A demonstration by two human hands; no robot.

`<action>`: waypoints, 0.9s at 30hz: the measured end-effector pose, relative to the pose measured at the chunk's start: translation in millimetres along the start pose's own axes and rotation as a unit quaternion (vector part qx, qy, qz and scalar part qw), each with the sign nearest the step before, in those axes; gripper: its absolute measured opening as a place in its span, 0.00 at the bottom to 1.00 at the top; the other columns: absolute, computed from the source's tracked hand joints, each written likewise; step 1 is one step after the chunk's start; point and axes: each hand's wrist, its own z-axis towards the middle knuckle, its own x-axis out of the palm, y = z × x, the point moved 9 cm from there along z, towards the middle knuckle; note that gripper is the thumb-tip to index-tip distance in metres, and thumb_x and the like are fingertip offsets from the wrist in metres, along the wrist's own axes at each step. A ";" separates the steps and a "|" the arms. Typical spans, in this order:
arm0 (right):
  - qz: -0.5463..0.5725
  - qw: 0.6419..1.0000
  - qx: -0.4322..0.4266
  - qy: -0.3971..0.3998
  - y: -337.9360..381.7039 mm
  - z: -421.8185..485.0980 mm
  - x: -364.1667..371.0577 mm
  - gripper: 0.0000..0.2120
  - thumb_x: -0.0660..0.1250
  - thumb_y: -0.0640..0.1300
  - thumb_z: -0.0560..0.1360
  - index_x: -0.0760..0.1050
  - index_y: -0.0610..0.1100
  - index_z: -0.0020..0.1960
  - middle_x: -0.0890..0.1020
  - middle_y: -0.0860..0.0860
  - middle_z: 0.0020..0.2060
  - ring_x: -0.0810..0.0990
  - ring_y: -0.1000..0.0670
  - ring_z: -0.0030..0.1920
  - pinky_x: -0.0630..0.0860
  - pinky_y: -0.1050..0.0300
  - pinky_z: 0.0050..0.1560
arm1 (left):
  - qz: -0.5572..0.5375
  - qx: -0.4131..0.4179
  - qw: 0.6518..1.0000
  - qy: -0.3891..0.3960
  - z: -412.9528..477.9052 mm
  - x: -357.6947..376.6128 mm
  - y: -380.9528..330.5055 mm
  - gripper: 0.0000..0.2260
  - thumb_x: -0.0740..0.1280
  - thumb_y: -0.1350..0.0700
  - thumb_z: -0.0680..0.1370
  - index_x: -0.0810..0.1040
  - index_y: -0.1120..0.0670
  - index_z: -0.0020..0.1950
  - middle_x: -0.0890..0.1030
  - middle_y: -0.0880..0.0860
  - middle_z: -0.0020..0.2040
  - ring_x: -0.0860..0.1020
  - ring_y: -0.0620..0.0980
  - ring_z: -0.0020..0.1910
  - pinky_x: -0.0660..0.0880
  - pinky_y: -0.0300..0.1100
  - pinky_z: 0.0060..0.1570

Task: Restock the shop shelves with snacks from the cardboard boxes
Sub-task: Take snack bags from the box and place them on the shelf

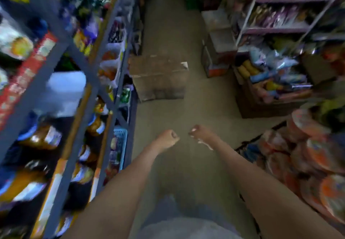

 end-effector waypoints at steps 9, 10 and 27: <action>0.430 0.887 0.122 -0.116 17.8 224.3 -242.0 0.13 0.59 0.43 0.81 0.74 0.36 0.60 0.79 0.42 0.53 0.80 0.45 0.48 0.77 0.53 0.45 | -0.371 -0.119 0.921 0.024 271.7 -97.6 -158.8 0.06 0.58 0.54 0.83 0.72 0.55 0.53 0.77 0.51 0.44 0.77 0.47 0.40 0.74 0.41 0.41; 0.461 0.870 0.125 -0.121 18.2 241.5 -267.6 0.12 0.59 0.45 0.81 0.75 0.38 0.58 0.78 0.43 0.51 0.79 0.47 0.45 0.76 0.54 0.42 | -0.378 -0.127 0.917 0.021 296.8 -106.7 -173.7 0.06 0.58 0.54 0.83 0.72 0.56 0.52 0.78 0.52 0.44 0.77 0.48 0.40 0.74 0.42 0.41; 0.687 0.668 0.155 -0.240 -54.5 413.4 -578.8 0.07 0.60 0.45 0.80 0.73 0.45 0.45 0.77 0.56 0.35 0.80 0.51 0.34 0.75 0.61 0.39 | -0.254 -0.112 0.955 0.109 629.8 -136.3 -469.9 0.08 0.59 0.55 0.82 0.71 0.57 0.59 0.77 0.55 0.46 0.77 0.51 0.43 0.73 0.48 0.54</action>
